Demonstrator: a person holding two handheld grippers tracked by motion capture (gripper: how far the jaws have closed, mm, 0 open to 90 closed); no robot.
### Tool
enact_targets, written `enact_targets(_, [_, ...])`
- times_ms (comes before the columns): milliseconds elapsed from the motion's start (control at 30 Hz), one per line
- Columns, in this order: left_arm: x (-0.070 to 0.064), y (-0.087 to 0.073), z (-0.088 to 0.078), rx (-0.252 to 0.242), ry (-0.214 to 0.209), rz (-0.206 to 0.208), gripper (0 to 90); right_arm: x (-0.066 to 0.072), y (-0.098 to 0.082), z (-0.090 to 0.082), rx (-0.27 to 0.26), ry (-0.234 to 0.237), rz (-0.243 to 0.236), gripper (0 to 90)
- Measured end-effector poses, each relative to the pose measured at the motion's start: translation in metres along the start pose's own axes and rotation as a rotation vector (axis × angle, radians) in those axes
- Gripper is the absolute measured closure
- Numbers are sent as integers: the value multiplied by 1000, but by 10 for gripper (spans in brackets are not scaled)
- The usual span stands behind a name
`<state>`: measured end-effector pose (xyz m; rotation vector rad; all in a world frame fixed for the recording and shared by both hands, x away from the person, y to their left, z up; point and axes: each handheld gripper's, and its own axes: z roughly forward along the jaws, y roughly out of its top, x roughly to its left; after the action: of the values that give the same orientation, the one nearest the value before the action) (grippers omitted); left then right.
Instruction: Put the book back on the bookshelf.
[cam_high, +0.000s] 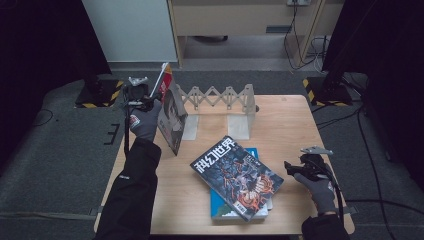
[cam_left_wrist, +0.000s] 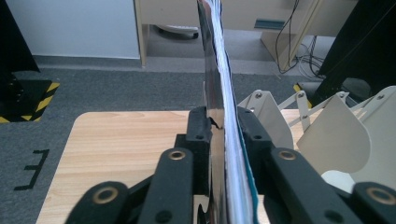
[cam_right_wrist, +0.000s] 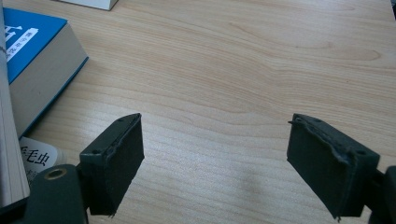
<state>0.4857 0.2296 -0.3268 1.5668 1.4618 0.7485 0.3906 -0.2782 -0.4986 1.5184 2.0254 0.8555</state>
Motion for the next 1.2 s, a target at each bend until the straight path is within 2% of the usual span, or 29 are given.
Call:
enact_targets(200, [3, -2, -12, -37, -33, 2, 649, -1, 0, -1, -6, 0, 3, 188])
enact_targets(367, [9, -8, -25, -78, -79, -13, 547, -1, 1, -2, -7, 1, 8, 187])
enact_targets(567, [19, -20, -45, -141, -152, -51, 439, -1, 1, -3, -13, 1, 15, 184])
enact_targets(600, [19, -20, -45, -141, -152, -51, 434, -1, 2, -4, -15, 0, 19, 185])
enact_targets(633, [22, -24, -53, -144, -183, -62, 425, -1, 2, -4, -15, 3, 22, 185])
enact_targets(700, [24, -26, -57, -151, -192, -68, 408, -1, 2, -5, -20, 5, 23, 185])
enact_targets(733, [27, -31, -65, -163, -209, -74, 402, -1, 2, -5, -23, 6, 21, 186])
enact_targets(833, [32, -40, -73, -155, -240, -96, 383, 0, 3, -6, -28, 12, 28, 187])
enact_targets(900, [34, -49, -76, -162, -251, -93, 354, 1, 4, -7, -29, 19, 31, 190])
enact_targets(1000, [35, -65, -78, -152, -260, -79, 316, 2, 4, -9, -35, 25, 34, 192])
enact_targets(1067, [35, -75, -79, -129, -267, -62, 311, 3, 4, -10, -36, 30, 38, 192])
enact_targets(1133, [34, -85, -79, -103, -270, -26, 307, 4, 5, -11, -39, 32, 36, 194])
enact_targets(1200, [32, -94, -78, -81, -303, -18, 299, 4, 5, -12, -40, 35, 37, 194])
